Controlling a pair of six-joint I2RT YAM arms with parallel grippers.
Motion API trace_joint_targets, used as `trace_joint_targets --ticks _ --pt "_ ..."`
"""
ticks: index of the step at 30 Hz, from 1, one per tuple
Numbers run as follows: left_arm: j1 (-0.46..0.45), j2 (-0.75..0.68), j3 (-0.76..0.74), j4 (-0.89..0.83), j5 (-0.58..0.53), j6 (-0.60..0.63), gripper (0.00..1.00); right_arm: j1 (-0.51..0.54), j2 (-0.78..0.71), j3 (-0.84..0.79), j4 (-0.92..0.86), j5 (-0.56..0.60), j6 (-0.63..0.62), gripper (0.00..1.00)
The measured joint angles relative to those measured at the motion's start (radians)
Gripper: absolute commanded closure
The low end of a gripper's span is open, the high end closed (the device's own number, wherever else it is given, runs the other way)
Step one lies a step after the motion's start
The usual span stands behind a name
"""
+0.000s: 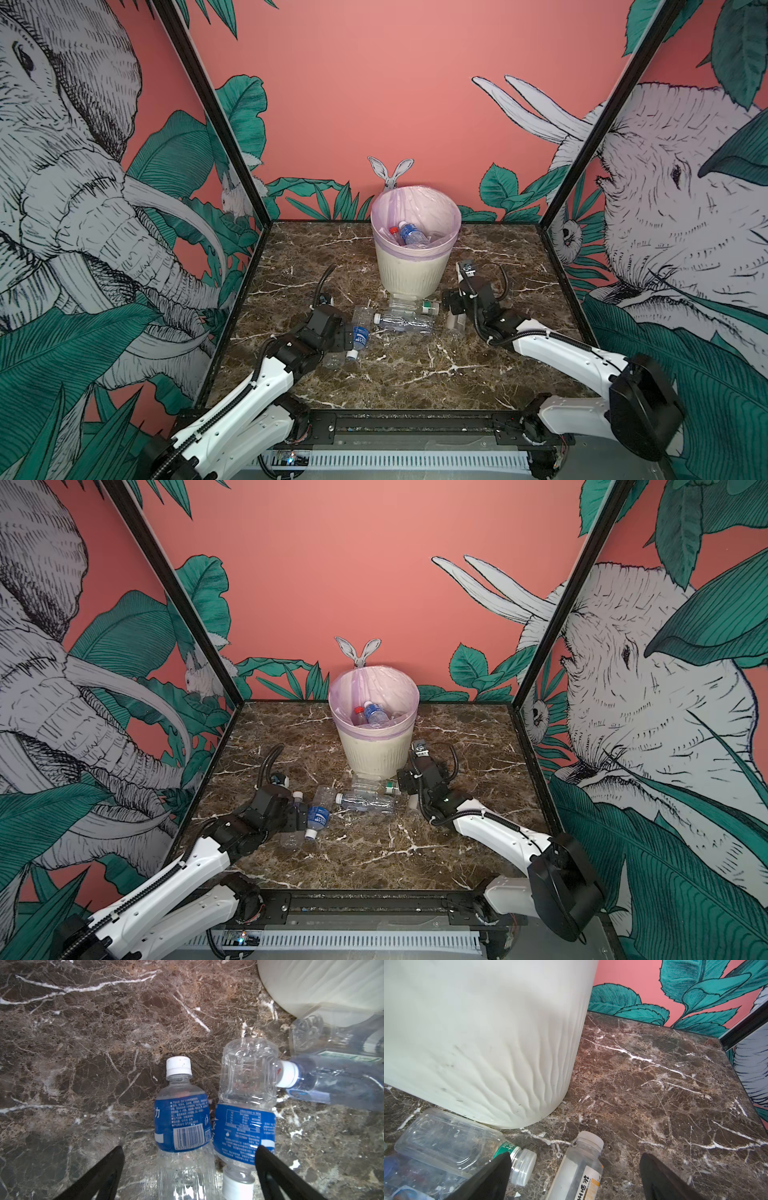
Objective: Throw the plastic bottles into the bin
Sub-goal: 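Lower the right gripper beside the bin while the left gripper reaches the blue-label bottle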
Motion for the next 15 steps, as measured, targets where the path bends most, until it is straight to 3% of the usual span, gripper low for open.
trace_joint_targets --ticks 15 --pt "0.000 0.078 -0.056 0.031 -0.007 -0.044 0.11 0.000 0.006 0.001 0.000 0.000 0.004 0.02"
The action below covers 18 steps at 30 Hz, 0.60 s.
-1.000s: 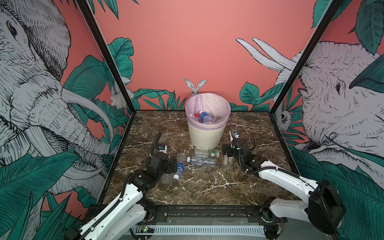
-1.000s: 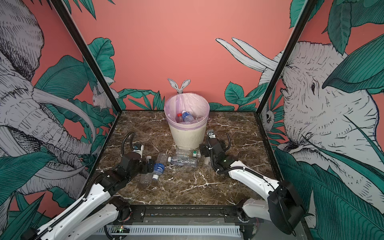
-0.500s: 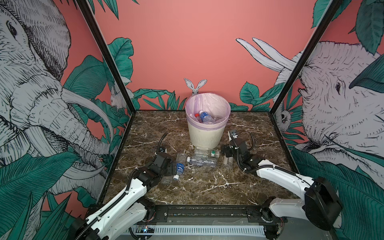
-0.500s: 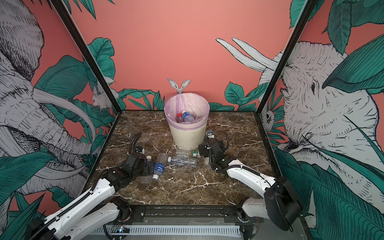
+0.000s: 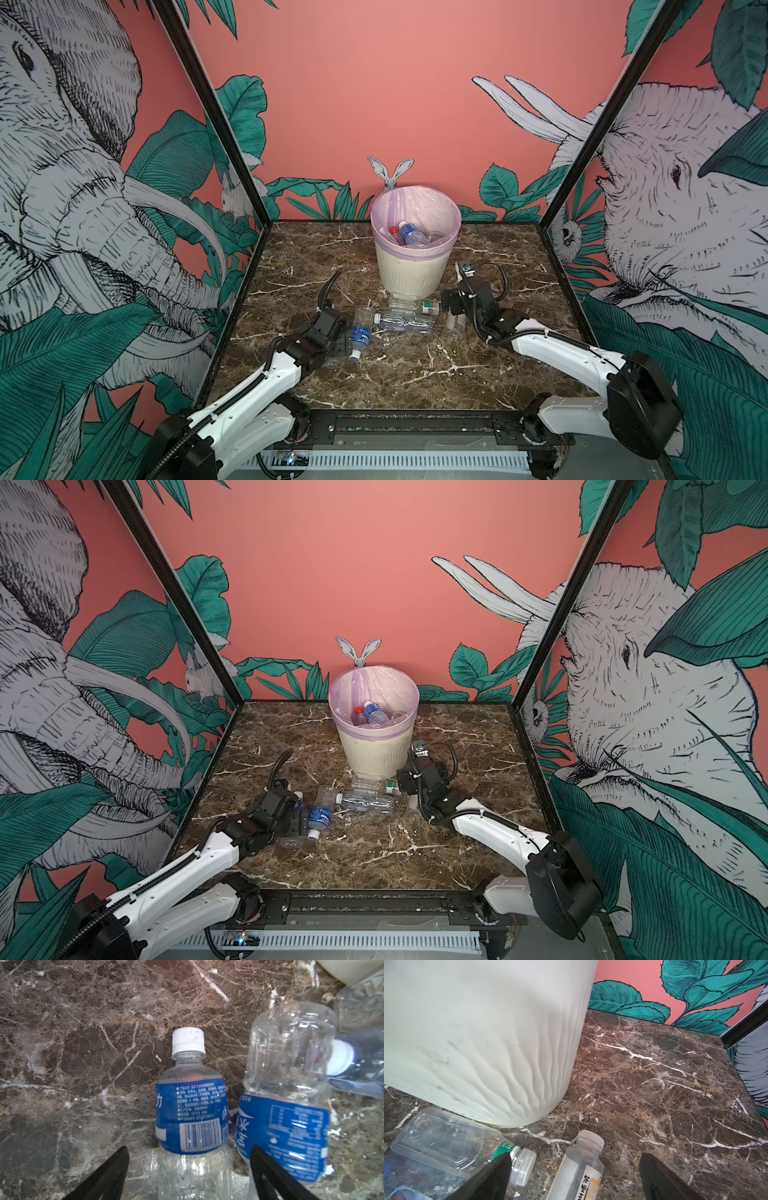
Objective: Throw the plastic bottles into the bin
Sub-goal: 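Lower the right gripper beside the bin while the left gripper reaches the blue-label bottle, then close the left gripper on the upright blue-label water bottle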
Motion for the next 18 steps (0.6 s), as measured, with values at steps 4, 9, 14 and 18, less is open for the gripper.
trace_joint_targets --ticks 4,9,14,18 --pt "0.000 0.001 -0.011 0.002 -0.004 -0.009 0.12 0.000 0.000 0.000 0.000 0.000 0.000 0.02" --pt "0.000 0.015 -0.023 0.011 -0.008 -0.016 0.13 0.000 0.000 0.000 0.000 0.000 0.000 0.02" --pt "0.002 0.040 -0.027 0.023 -0.010 -0.021 0.13 0.000 0.000 0.000 0.000 0.000 0.000 0.02" --pt "0.008 0.066 -0.027 0.032 -0.008 -0.026 0.15 0.000 0.000 0.000 0.000 0.000 0.000 0.02"
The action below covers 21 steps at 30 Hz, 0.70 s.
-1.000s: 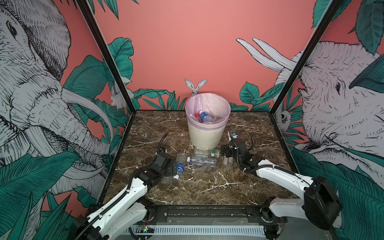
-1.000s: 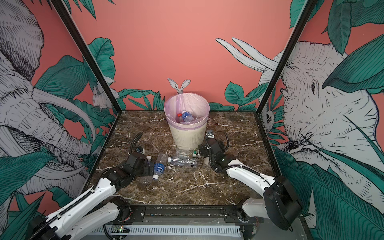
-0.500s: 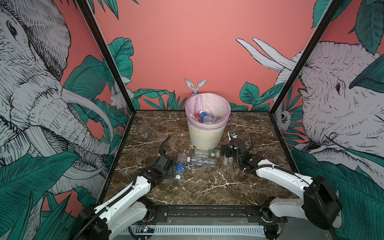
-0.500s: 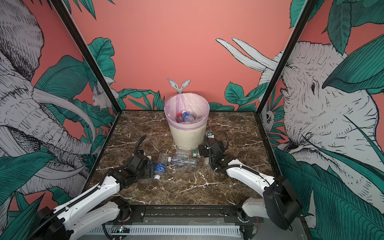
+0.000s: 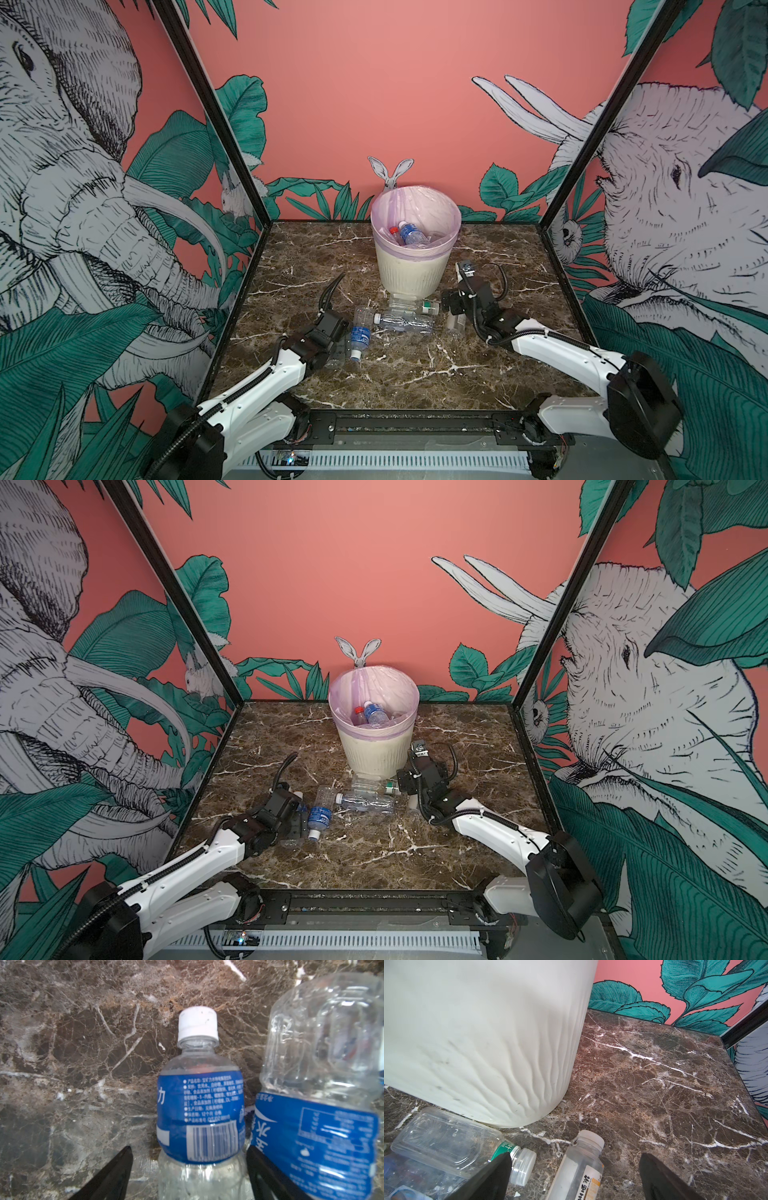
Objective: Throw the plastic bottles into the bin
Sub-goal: 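Close the left gripper on the upright blue-label water bottle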
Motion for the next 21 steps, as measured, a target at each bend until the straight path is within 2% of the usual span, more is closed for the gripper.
trace_joint_targets --ticks 11,21 --pt "0.028 0.077 0.000 0.013 0.024 -0.001 0.21 0.000 0.000 0.000 0.000 0.000 0.000 0.02" --pt "0.050 0.100 0.001 0.027 0.054 0.000 0.43 0.000 0.000 0.000 0.000 0.000 0.002 0.03"
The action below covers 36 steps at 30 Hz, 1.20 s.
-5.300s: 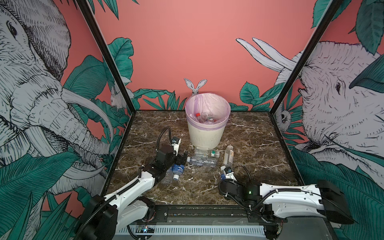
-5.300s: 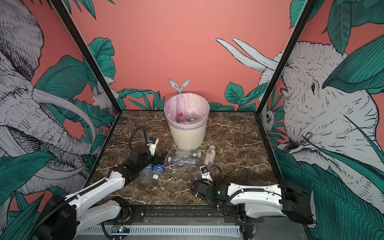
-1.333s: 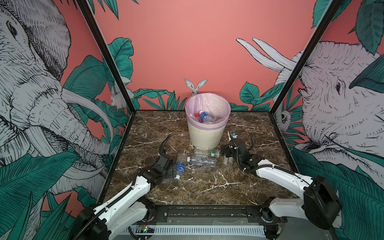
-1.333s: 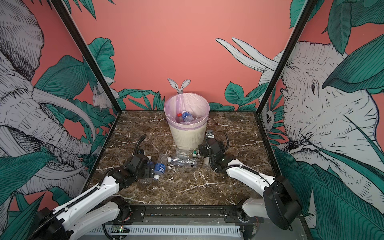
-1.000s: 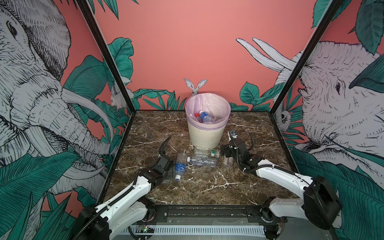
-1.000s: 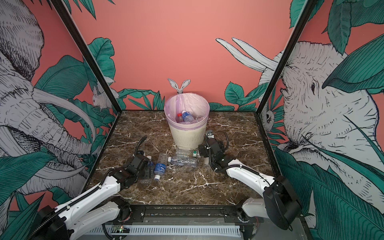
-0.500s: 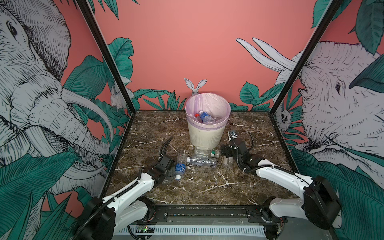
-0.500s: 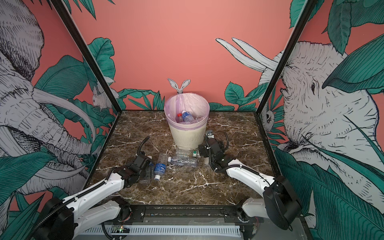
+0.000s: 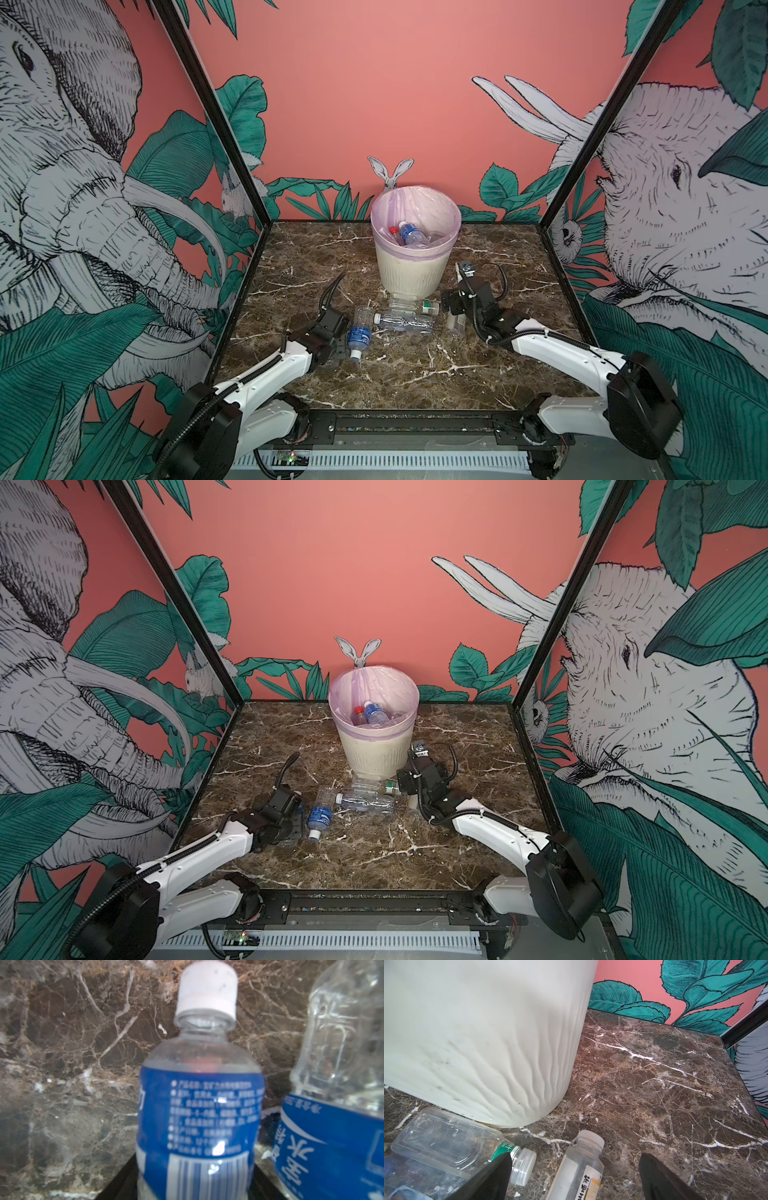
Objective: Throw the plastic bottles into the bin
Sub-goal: 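Close the left gripper on the upright blue-label water bottle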
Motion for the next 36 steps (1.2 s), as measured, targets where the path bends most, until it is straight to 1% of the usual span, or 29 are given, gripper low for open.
trace_joint_targets --ticks 8,13,19,26,36 --pt "0.001 -0.031 0.000 -0.005 0.008 0.000 0.46 0.000 0.006 0.000 0.000 0.000 0.001 0.03" --pt "0.001 -0.134 0.000 -0.015 0.009 0.024 0.45 0.000 0.017 0.000 0.000 -0.001 0.001 0.04" --pt "0.001 -0.243 0.000 -0.027 0.033 0.085 0.43 0.000 0.017 0.000 0.001 -0.007 0.001 0.05" --pt "0.001 -0.357 0.000 -0.021 0.103 0.169 0.44 0.000 0.018 0.000 0.006 -0.013 0.002 0.05" --pt "0.000 -0.474 0.001 0.023 0.217 0.267 0.44 0.000 0.026 0.000 0.008 -0.023 0.001 0.06"
